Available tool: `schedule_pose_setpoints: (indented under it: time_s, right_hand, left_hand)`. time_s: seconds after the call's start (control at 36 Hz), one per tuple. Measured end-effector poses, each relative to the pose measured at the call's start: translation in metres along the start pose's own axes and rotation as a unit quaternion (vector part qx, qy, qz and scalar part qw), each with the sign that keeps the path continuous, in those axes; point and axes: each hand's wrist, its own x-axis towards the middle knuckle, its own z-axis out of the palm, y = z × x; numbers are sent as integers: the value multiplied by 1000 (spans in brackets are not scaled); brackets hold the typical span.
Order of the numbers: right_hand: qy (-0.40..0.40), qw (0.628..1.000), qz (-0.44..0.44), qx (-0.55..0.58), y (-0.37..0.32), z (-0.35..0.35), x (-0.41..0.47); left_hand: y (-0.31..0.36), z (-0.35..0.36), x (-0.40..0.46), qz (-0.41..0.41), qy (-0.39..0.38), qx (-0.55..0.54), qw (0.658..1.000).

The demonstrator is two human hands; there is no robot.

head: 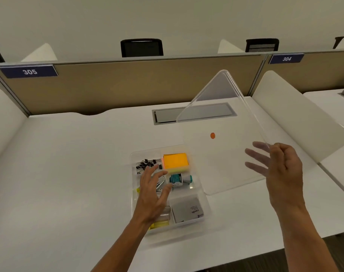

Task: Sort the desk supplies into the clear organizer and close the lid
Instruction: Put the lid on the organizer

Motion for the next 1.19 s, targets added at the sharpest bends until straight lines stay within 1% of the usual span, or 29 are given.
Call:
schedule_pose_setpoints:
  time_s: [0.14, 0.31, 0.5, 0.61, 0.69, 0.78, 0.86, 0.94, 1.03, 1.19]
  right_hand:
    - [-16, 992, 75, 99, 2, 8, -8]
    - [-25, 972, 162, 171, 18, 21, -17]
    - [-26, 949, 226, 218, 40, 35, -28]
    - [-19, 940, 260, 222, 52, 42, -33]
    - [-21, 938, 267, 221, 61, 47, -40]
    - [-27, 950, 259, 174, 70, 50, -44]
    - [-57, 964, 238, 103, 80, 48, -45]
    - [-83, 971, 223, 26, 90, 47, -47]
    - [-101, 972, 211, -38, 100, 46, -49]
    - [-117, 961, 238, -82, 120, 47, -49]
  left_hand:
    - [26, -11, -3, 5, -14, -66, 998]
    - [36, -21, -3, -22, -8, -148, 989]
    - [32, -36, -8, -33, 18, -153, 987]
    - [22, -40, -11, -61, 52, -167, 983]
    - [14, -42, -14, -74, 64, -161, 982]
    - [9, -46, -16, -82, 74, -168, 980]
    - [6, -47, -19, -88, 74, -173, 978]
    - [-2, -46, -23, -97, 73, -162, 979]
    - [-12, -44, -26, -110, 74, -154, 979]
    - [-20, -39, -37, -115, 94, -169, 974]
